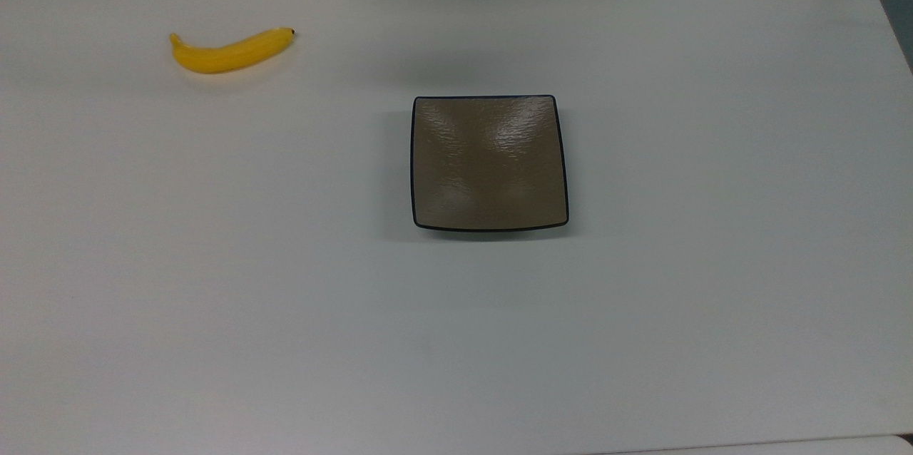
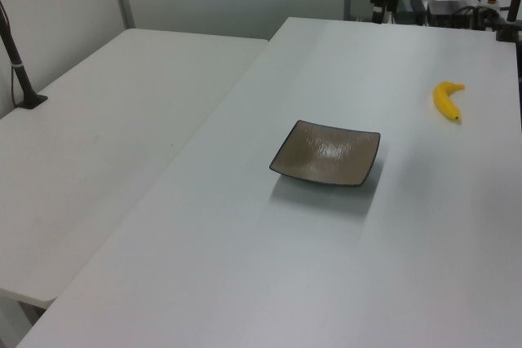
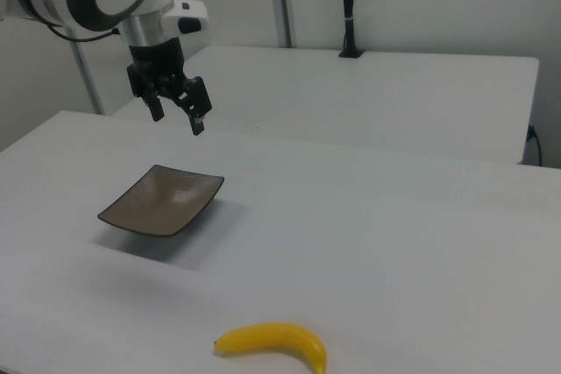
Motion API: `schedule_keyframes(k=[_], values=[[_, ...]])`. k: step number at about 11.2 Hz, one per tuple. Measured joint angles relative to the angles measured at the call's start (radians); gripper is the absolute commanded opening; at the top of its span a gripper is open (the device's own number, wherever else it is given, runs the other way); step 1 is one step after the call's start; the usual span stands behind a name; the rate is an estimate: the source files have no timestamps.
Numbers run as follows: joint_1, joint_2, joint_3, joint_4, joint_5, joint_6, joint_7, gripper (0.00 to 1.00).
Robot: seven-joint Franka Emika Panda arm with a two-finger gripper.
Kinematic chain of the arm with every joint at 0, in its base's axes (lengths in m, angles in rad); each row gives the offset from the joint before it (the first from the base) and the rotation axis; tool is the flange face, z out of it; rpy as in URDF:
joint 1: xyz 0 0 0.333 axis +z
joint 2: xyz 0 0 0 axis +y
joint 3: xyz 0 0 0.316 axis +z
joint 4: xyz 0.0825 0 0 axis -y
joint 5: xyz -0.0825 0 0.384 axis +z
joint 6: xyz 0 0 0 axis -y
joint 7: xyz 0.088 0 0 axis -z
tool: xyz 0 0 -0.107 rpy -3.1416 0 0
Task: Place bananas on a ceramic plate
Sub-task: 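Move the open gripper over the yellow banana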
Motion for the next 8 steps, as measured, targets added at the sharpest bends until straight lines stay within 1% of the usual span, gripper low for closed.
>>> schedule_keyframes(k=[8], values=[[-0.002,0.001,0.0,-0.008,0.0,0.0,-0.008,1.0]])
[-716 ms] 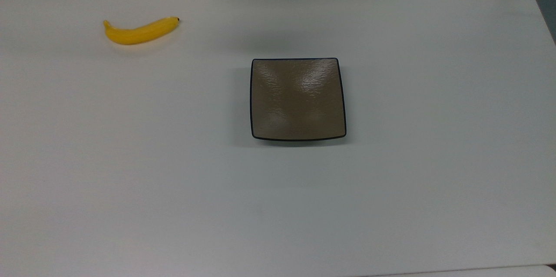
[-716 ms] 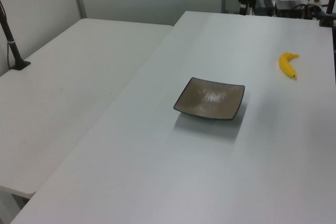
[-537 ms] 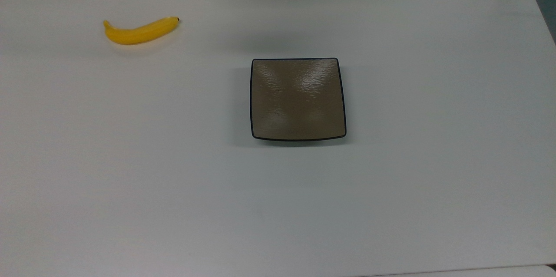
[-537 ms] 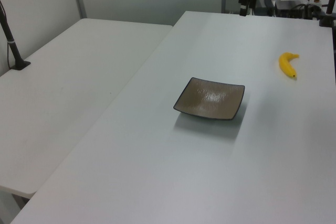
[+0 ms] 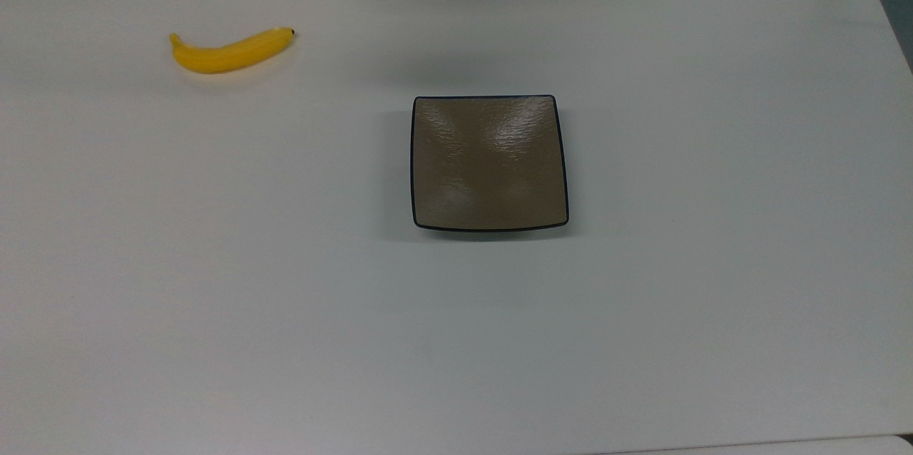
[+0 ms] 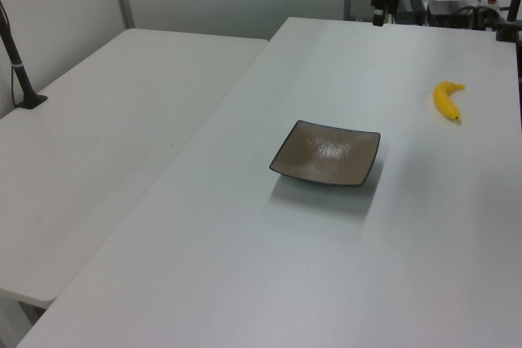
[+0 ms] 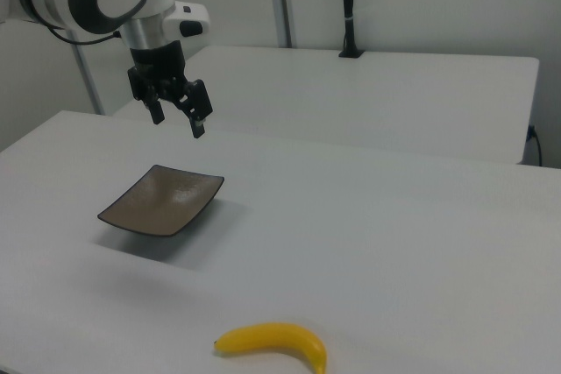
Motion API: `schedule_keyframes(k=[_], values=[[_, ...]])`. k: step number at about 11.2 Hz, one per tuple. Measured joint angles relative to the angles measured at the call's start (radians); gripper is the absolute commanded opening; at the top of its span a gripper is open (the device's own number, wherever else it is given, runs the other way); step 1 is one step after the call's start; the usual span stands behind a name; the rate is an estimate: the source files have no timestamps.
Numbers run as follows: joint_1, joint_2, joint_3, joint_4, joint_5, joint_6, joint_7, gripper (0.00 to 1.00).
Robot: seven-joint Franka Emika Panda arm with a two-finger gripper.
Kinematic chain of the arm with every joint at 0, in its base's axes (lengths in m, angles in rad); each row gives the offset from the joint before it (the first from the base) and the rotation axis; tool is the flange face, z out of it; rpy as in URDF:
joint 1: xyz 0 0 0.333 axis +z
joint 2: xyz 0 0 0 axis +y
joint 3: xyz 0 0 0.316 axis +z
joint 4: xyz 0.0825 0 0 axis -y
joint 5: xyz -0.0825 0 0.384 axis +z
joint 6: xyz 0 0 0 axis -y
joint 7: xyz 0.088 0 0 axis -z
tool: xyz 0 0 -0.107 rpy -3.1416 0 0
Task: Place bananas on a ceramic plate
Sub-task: 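Move the open gripper over the yellow banana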
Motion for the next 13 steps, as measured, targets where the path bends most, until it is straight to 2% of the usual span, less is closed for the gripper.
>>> schedule_keyframes(k=[3,7,13], values=[[0.0,0.0,0.0,-0.002,0.0,0.0,-0.042,1.0],[-0.057,0.002,-0.001,-0.004,0.0,0.0,-0.348,1.0],[-0.163,0.013,-0.006,-0.049,-0.017,0.0,-0.396,1.0]])
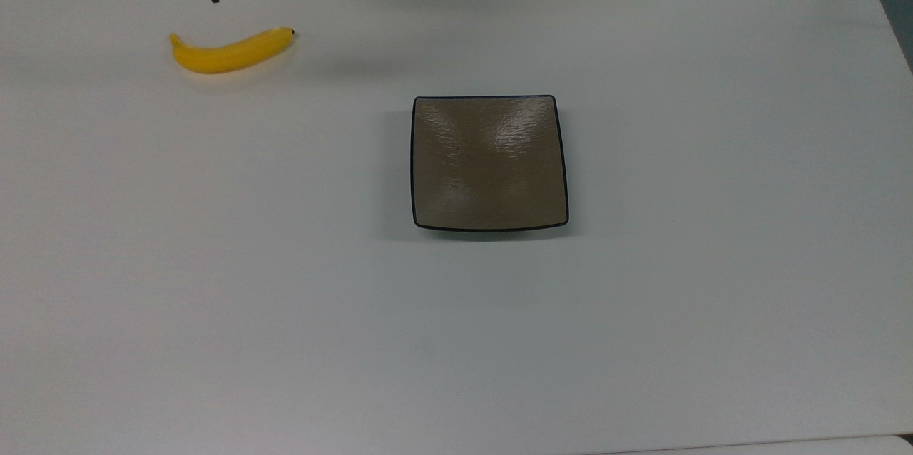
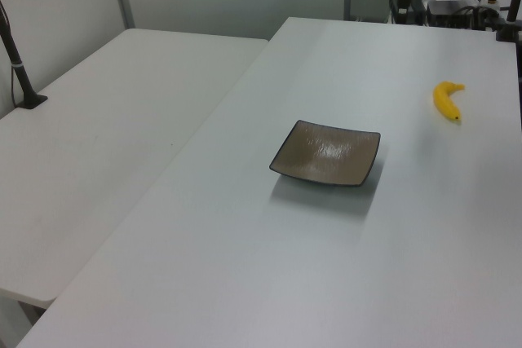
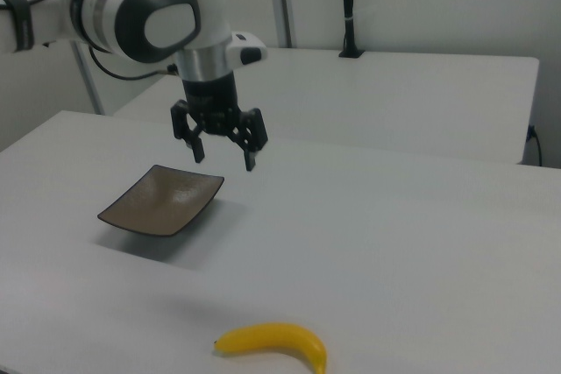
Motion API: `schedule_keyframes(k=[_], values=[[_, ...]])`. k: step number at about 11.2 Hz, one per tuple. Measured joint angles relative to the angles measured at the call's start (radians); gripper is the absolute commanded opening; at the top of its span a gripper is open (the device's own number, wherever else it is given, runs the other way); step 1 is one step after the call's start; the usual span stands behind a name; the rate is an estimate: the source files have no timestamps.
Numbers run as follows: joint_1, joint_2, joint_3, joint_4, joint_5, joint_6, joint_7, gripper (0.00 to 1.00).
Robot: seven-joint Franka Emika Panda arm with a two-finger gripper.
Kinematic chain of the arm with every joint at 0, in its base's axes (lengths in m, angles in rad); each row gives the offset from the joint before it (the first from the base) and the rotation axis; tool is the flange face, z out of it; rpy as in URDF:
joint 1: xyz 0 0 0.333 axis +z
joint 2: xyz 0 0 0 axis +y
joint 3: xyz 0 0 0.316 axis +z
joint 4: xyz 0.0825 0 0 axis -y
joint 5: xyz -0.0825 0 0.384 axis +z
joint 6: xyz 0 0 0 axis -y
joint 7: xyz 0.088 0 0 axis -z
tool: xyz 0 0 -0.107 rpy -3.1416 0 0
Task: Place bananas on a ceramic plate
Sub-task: 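Move the open gripper over the yellow banana, then lower the gripper onto the banana and close it around the middle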
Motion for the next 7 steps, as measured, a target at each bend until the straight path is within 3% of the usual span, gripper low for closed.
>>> schedule_keyframes(k=[3,7], values=[[-0.042,0.01,-0.016,-0.061,-0.024,0.0,0.0,1.0],[-0.047,0.017,-0.078,-0.168,-0.028,0.002,0.0,1.0]])
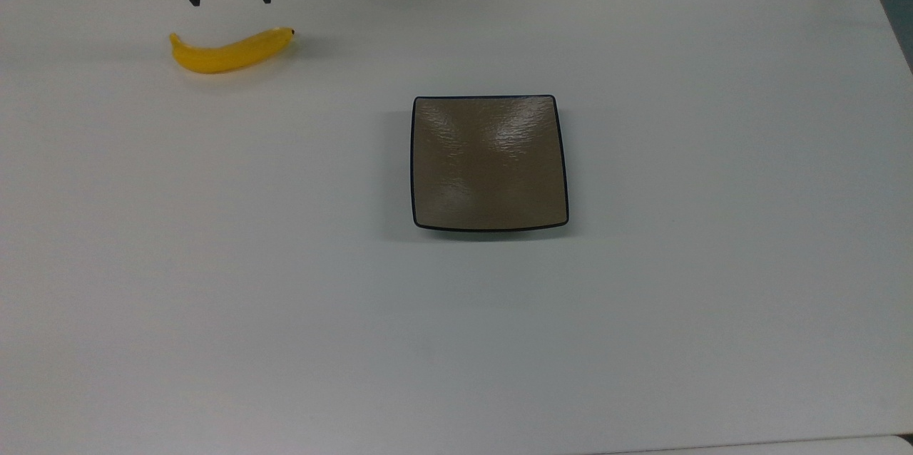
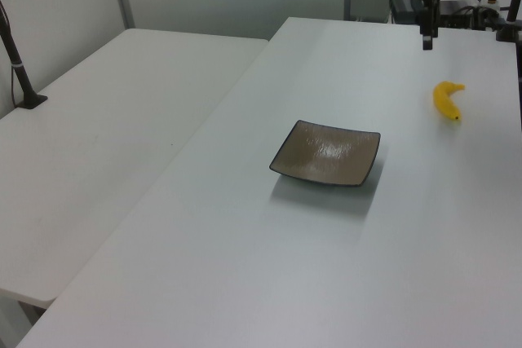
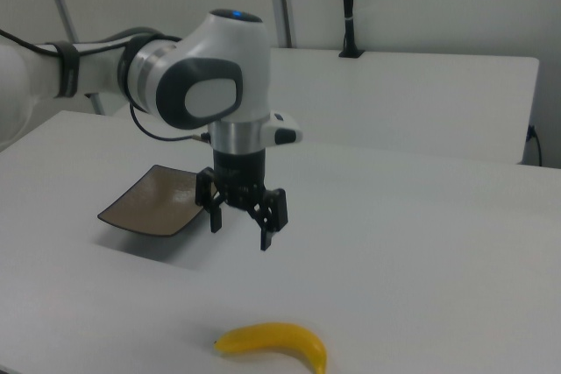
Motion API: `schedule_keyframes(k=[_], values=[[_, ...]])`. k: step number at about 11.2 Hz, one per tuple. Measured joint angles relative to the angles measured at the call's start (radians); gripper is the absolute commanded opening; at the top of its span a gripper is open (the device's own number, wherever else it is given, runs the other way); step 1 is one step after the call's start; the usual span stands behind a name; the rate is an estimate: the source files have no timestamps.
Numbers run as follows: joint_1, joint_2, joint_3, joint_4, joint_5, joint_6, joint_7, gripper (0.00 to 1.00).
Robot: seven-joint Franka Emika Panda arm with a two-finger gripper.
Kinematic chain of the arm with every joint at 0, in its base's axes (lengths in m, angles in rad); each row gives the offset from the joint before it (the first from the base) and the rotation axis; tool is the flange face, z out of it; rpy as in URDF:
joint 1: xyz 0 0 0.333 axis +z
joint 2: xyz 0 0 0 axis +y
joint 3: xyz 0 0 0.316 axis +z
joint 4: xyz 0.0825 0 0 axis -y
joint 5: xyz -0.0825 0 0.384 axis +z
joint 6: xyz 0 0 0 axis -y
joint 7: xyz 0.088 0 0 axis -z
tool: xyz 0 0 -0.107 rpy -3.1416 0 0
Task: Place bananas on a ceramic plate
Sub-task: 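Lower the gripper onto the banana and close it around the middle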
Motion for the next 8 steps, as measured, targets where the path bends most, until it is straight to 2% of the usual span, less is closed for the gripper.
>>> schedule_keyframes(k=[5,8], values=[[-0.004,0.014,-0.005,-0.151,-0.009,0.104,0.0,1.0],[-0.021,0.042,-0.006,-0.175,-0.009,0.122,0.035,1.0]])
